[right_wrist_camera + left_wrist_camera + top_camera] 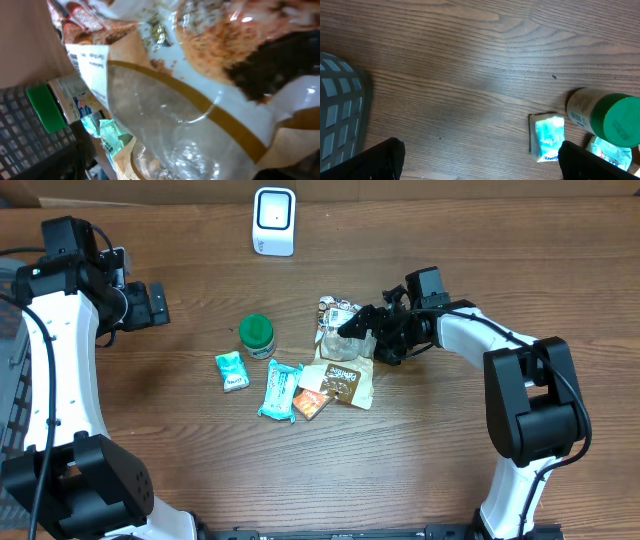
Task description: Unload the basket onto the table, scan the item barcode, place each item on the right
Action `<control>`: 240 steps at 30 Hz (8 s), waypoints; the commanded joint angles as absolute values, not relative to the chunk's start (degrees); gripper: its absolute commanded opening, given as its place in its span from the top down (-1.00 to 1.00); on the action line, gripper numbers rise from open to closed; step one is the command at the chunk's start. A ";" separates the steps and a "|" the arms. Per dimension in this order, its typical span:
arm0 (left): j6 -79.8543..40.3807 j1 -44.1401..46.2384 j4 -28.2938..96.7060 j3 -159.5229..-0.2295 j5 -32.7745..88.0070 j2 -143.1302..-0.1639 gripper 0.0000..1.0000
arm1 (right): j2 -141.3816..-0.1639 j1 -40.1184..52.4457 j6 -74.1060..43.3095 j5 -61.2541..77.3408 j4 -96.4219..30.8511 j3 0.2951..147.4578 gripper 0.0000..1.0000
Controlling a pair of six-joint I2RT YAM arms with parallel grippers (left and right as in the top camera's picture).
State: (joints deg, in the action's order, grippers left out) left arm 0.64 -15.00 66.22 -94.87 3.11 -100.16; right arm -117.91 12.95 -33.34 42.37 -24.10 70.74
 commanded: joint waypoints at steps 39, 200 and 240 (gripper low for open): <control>1.93 -14.98 66.13 -95.79 2.76 -100.40 -0.99 | -113.23 17.58 -29.54 28.60 -23.66 69.58 0.92; 1.93 -14.98 66.13 -95.79 2.76 -100.40 -1.00 | -116.09 36.40 41.67 -34.20 -0.43 103.22 0.93; 1.91 -14.98 66.13 -95.79 2.76 -100.40 -0.99 | -100.44 -6.83 0.19 22.59 -46.59 72.64 -0.06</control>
